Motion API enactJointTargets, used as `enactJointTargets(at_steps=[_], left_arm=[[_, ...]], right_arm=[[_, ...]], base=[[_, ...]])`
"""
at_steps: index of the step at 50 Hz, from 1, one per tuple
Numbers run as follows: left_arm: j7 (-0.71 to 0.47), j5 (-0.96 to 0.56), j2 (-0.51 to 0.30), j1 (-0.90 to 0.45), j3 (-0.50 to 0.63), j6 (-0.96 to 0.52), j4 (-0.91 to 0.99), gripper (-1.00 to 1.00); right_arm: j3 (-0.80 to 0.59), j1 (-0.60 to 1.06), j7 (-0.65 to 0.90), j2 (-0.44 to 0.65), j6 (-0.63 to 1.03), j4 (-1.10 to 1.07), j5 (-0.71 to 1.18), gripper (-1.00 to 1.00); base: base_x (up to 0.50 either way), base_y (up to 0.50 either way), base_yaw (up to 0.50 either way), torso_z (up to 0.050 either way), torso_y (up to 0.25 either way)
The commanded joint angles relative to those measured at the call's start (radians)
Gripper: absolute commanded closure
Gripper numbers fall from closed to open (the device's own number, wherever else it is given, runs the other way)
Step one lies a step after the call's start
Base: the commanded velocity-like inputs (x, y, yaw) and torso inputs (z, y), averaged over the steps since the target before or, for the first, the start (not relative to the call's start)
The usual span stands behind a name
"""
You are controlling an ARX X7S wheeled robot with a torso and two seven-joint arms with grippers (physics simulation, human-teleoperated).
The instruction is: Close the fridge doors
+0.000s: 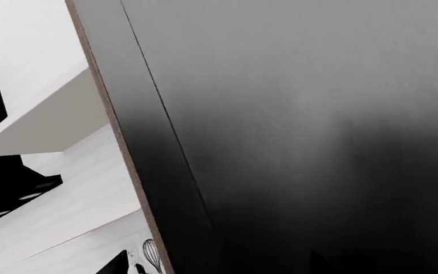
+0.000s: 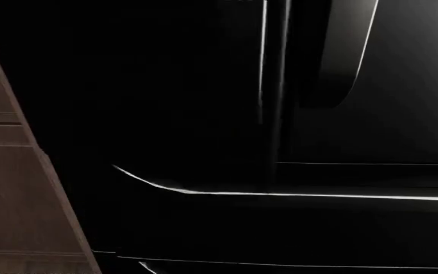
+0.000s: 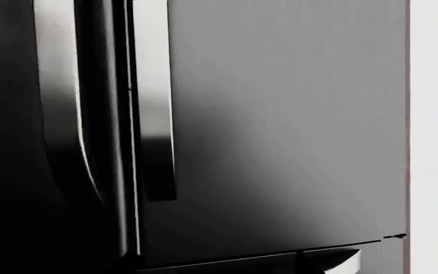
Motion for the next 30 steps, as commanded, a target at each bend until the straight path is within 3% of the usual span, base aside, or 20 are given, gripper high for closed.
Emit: enactJointTargets(at_steps=[1, 9, 24, 30], left_arm=[[-0.098, -0.156, 0.055, -0.086, 0.076, 0.073, -0.140, -1.00], [-0.186, -0.315, 0.055, -0.166, 0.160, 0.111, -0.245, -1.00], [-0.332, -0.688, 0.058, -0.435, 0.366, 0.356, -0.755, -1.00], [-0.460, -1.009, 0.059, -0.492, 0.576, 0.357, -0.911, -1.00]], right_arm=[[0.148, -0.184, 0.000, -0.004, -0.028, 0.015, -0.049, -1.00], [0.219, -0.275, -0.003, -0.009, -0.036, 0.015, -0.083, -1.00], [0.339, -0.415, -0.018, -0.033, -0.018, 0.012, -0.117, -1.00], [0.356, -0.430, -0.031, -0.039, 0.008, -0.001, -0.111, -1.00]], base=[[0.00, 0.00, 0.00, 0.000, 0.000], [0.00, 0.00, 0.00, 0.000, 0.000], [0.00, 0.00, 0.00, 0.000, 0.000], [0.00, 0.00, 0.00, 0.000, 0.000]])
